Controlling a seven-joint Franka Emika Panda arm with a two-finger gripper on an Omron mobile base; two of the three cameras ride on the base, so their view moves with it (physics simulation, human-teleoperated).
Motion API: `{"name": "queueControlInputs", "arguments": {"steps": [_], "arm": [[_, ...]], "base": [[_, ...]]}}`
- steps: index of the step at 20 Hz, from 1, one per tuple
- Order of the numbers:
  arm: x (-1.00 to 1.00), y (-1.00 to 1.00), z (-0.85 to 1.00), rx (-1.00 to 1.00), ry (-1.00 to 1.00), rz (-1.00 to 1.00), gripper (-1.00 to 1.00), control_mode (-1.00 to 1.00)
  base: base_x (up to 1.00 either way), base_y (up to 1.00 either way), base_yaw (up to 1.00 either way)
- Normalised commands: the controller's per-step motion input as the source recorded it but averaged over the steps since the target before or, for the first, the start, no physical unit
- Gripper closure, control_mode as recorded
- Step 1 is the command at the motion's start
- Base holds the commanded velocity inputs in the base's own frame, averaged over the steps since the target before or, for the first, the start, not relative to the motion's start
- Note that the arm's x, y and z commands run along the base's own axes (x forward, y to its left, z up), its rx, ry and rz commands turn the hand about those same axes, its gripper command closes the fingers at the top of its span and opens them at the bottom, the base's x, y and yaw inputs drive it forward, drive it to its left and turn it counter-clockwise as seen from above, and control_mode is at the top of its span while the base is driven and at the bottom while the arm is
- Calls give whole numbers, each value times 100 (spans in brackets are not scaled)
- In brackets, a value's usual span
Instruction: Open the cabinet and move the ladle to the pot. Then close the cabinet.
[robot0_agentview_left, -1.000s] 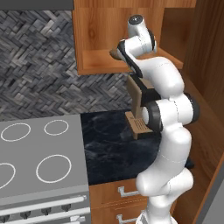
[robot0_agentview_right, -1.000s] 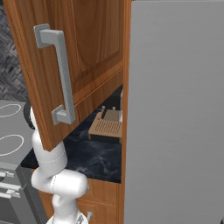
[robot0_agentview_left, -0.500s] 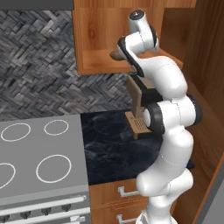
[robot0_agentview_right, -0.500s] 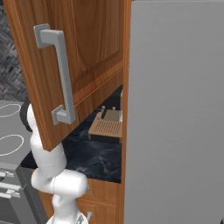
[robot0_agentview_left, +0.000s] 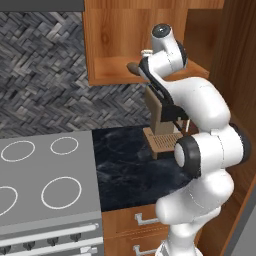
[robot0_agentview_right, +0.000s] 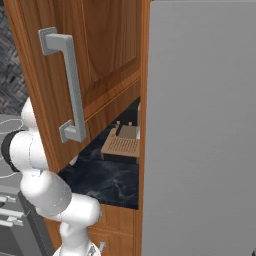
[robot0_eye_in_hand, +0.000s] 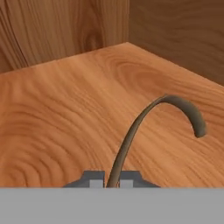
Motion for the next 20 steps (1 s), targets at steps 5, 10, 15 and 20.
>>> {"name": "queueControlInputs", "arguments": {"steps": [5, 10, 15, 20], "arm": [[-87, 1, 15, 0, 0, 0, 100, -100], [-67, 23, 11, 0, 6, 0, 100, -100], [-57, 43, 14, 0, 4, 0, 100, -100], [-52, 18, 32, 1, 6, 0, 100, -100]], "base": [[0, 0, 0], [0, 0, 0], [0, 0, 0], [0, 0, 0]]}}
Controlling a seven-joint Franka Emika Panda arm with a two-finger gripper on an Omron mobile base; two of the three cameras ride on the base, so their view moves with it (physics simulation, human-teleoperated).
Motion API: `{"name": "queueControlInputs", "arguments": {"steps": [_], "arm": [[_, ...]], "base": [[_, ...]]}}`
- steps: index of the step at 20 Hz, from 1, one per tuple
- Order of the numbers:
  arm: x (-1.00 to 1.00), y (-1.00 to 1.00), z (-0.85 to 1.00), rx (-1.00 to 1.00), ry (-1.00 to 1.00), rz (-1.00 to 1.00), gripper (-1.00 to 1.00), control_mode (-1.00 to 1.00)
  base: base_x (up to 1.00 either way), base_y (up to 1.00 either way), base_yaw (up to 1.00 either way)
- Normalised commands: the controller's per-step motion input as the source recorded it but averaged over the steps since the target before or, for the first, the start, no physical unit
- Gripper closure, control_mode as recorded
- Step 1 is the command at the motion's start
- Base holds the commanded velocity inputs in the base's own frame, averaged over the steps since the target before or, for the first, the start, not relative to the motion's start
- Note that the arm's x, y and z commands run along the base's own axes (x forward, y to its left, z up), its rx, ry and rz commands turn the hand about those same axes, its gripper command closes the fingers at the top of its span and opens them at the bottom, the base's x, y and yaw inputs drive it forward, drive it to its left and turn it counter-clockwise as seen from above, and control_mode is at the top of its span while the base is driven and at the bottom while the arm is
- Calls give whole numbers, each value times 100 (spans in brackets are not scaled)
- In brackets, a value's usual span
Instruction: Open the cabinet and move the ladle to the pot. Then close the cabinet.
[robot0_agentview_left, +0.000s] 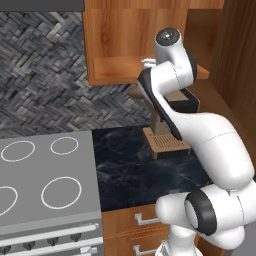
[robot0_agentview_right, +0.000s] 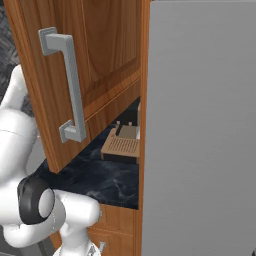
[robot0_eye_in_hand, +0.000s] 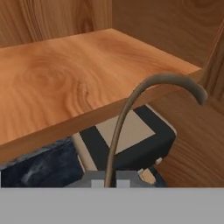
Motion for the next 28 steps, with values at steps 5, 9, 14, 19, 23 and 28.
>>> {"name": "queueControlInputs", "arguments": {"steps": [5, 9, 14, 19, 23, 28], "arm": [[-57, 6, 10, 0, 1, 0, 100, -100], [-55, 4, 0, 0, 0, 0, 100, -100], [-27, 0, 0, 0, 0, 0, 100, -100], [-21, 0, 0, 0, 0, -1, 100, -100], [-32, 0, 0, 0, 0, 0, 100, -100], [-40, 0, 0, 0, 0, 0, 100, -100]], "base": [[0, 0, 0], [0, 0, 0], [0, 0, 0], [0, 0, 0], [0, 0, 0], [0, 0, 0]]}}
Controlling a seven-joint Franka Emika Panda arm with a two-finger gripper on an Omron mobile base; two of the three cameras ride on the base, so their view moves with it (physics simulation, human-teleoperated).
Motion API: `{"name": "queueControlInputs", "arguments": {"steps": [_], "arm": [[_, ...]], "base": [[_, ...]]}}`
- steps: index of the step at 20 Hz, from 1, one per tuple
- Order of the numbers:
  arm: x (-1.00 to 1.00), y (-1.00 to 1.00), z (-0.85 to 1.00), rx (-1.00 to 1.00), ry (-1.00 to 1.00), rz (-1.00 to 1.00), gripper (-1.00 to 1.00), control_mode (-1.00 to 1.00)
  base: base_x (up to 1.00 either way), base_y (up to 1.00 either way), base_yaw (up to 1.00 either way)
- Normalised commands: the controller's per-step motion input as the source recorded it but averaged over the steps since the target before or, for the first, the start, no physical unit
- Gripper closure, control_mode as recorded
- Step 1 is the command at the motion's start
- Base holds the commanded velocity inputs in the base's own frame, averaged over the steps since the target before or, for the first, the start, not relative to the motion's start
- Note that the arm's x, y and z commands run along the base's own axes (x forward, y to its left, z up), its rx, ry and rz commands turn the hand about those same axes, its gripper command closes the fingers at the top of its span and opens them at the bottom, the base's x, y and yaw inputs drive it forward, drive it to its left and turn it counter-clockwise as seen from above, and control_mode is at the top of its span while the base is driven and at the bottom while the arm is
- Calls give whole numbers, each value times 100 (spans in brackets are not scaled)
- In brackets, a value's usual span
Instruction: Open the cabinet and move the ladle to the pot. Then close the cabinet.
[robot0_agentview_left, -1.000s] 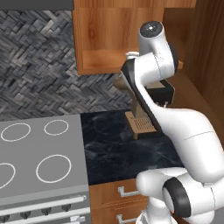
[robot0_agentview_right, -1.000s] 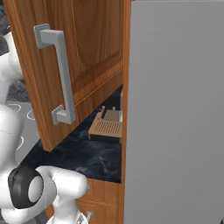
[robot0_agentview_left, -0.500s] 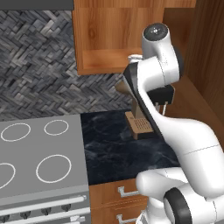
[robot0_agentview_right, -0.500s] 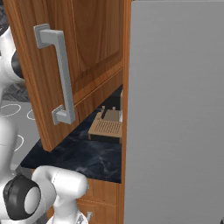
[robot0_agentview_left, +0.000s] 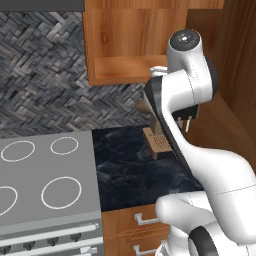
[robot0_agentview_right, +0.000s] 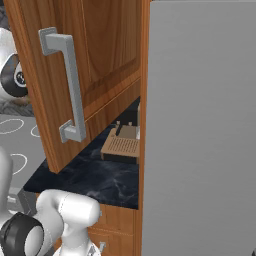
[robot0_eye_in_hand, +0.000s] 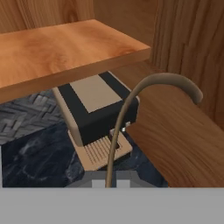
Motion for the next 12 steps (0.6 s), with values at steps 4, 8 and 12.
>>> {"name": "queueControlInputs", "arguments": {"steps": [4, 8, 12], "arm": [[-44, 0, 0, 0, 0, 0, 100, -100], [-40, 0, 0, 0, 0, 0, 100, -100], [-38, 0, 0, 0, 0, 1, 100, -100]], "base": [[0, 0, 0], [0, 0, 0], [0, 0, 0]]}}
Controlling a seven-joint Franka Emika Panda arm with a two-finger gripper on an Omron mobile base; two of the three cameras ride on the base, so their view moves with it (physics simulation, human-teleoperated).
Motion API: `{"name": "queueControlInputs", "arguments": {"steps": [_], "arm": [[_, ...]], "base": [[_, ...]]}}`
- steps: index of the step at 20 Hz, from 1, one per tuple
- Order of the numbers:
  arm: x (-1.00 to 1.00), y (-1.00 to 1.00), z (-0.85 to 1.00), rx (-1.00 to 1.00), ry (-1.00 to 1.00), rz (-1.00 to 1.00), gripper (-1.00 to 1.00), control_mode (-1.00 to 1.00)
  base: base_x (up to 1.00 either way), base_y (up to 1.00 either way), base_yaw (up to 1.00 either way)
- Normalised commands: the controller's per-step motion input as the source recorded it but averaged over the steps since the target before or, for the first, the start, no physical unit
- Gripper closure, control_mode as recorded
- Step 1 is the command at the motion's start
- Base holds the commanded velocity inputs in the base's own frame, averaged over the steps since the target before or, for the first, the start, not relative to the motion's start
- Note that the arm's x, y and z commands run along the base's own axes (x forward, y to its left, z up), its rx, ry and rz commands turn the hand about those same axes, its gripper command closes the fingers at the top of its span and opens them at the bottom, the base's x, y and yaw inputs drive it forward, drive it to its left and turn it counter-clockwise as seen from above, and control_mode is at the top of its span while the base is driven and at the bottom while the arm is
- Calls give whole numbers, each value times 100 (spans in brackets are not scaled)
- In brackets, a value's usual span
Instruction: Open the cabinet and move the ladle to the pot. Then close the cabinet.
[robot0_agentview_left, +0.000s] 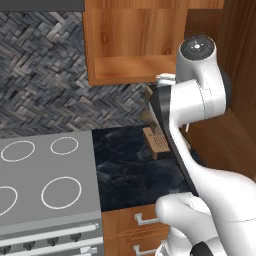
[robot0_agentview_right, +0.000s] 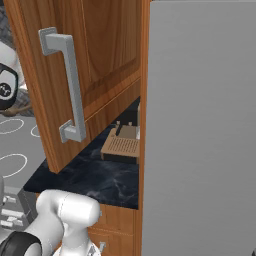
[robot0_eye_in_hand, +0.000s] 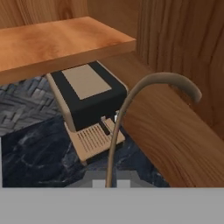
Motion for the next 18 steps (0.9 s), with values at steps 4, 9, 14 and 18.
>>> {"name": "queueControlInputs", "arguments": {"steps": [4, 9, 14, 18], "arm": [[-11, 1, -1, 0, 0, 1, 100, 100], [0, 0, 0, 0, 0, 0, 100, 100], [0, 0, 0, 0, 0, 0, 100, 100], [0, 0, 0, 0, 0, 0, 100, 100]], "base": [[-40, 13, 6], [-73, 21, 9], [-34, 51, 6], [0, 95, 2]]}}
